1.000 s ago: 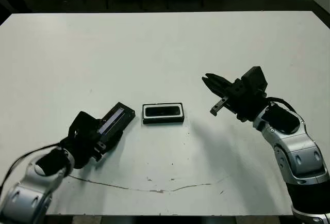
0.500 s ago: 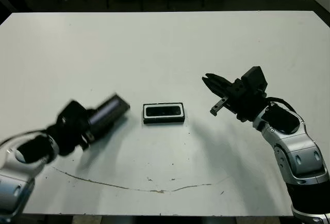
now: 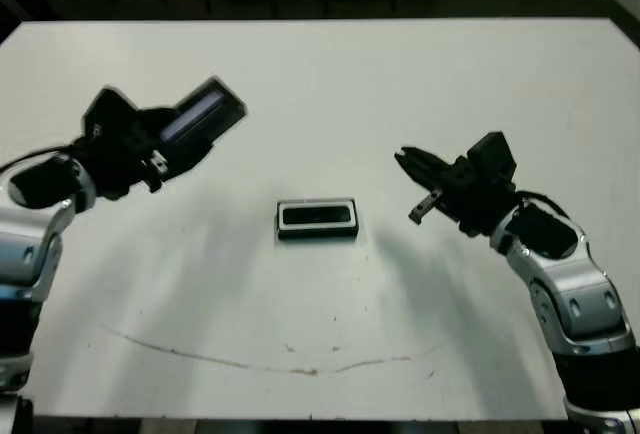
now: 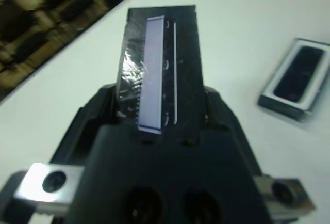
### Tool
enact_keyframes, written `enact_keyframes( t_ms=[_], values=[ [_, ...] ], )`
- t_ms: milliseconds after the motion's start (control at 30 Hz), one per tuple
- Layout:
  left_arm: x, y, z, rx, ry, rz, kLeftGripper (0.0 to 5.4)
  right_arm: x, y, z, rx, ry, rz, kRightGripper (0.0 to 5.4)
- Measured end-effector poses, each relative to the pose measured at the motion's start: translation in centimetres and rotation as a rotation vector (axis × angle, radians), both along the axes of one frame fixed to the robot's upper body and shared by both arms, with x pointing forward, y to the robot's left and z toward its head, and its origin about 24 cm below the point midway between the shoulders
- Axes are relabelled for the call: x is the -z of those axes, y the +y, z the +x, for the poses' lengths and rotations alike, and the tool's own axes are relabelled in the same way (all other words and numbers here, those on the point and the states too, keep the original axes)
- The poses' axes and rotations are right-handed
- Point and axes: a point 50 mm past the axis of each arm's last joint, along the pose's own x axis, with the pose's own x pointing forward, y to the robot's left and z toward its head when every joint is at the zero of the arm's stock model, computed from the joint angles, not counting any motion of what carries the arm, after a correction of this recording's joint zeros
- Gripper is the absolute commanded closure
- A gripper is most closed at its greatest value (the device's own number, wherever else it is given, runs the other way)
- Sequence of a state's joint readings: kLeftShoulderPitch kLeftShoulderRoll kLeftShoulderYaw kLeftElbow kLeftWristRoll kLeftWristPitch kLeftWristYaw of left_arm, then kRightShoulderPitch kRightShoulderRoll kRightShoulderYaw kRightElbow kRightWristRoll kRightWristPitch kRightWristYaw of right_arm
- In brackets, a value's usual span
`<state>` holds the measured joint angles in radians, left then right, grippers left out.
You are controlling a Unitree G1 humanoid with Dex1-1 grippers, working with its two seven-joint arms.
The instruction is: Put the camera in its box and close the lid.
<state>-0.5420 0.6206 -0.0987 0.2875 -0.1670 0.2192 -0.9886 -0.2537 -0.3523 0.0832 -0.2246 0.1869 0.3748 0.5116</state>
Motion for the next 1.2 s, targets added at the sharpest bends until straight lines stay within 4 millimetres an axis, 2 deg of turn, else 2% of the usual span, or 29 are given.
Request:
enact_keyframes(
  t_ms=[167, 300, 500, 867, 1200],
  values=[
    [1.1, -1.0, 1.8, 0.147, 0.161, 0.020, 2.58, -0.1, -0.3, 0.2, 0.014, -0.001, -0.009, 5.40],
    [2.3, -2.1, 2.3, 0.238, 0.222, -0.006, 2.58, -0.1, -0.5, 0.3, 0.024, -0.004, -0.025, 5.40],
    [3.3, -3.4, 2.4, 0.305, 0.264, -0.050, 2.58, 0.3, -0.8, 0.5, 0.038, 0.010, -0.038, 5.40],
    [3.7, -4.9, 2.0, 0.393, 0.327, -0.157, 2.58, 0.3, -0.9, 0.6, 0.039, -0.004, -0.043, 5.40],
    [4.5, -5.4, 1.6, 0.434, 0.398, -0.102, 2.58, 0.3, -0.9, 0.6, 0.039, -0.004, -0.042, 5.40]
  ],
)
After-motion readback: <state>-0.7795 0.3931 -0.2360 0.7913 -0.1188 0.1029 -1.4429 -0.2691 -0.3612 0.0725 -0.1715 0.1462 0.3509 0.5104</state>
